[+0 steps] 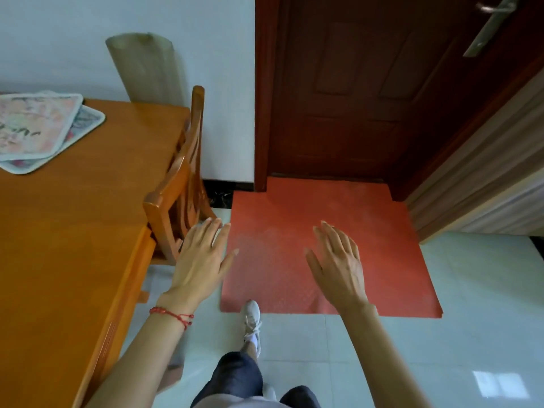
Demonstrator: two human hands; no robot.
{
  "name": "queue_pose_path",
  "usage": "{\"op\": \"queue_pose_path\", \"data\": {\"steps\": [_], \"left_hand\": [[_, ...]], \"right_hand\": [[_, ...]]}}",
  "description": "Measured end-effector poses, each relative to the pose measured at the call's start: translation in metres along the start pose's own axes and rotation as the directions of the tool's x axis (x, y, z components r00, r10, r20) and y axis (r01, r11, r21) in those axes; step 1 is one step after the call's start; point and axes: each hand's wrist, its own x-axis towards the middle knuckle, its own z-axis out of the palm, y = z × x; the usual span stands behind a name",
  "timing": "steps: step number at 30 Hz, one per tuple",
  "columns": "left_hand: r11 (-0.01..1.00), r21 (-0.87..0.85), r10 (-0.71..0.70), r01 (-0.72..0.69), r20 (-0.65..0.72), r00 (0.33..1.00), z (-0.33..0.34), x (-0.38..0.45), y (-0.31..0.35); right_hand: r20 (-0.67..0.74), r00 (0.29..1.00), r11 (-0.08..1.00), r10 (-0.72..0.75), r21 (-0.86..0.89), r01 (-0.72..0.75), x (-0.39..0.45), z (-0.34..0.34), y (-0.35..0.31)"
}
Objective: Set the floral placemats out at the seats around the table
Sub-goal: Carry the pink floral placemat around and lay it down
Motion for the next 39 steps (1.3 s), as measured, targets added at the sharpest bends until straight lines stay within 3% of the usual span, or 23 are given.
{"op": "queue_pose_path", "data": {"steps": [13, 25, 29, 39], "left_hand": [[0.999, -0.017, -0.030, 0.029, -0.062, 0.998, -0.022, 0.163, -0.057], [0.956, 0.005, -0.293, 0.294, -0.070, 0.954, -0.035, 0.215, -0.121], [0.908, 0.016, -0.415, 0.418, -0.092, 0.905, -0.037, 0.227, -0.139], [0.670, -0.011, -0.738, 0.742, -0.108, 0.666, -0.044, 0.251, -0.167]], "right_hand": [[-0.022, 1.000, 1.000, -0.017, -0.003, 0.017, 0.182, 0.043, -0.006], [-0.046, 0.972, 0.968, -0.232, 0.086, 0.235, 0.311, 0.081, -0.040], [-0.032, 0.940, 0.930, -0.340, 0.136, 0.341, 0.356, 0.098, -0.057], [0.078, 0.761, 0.748, -0.644, 0.274, 0.605, 0.469, 0.129, -0.100]]}}
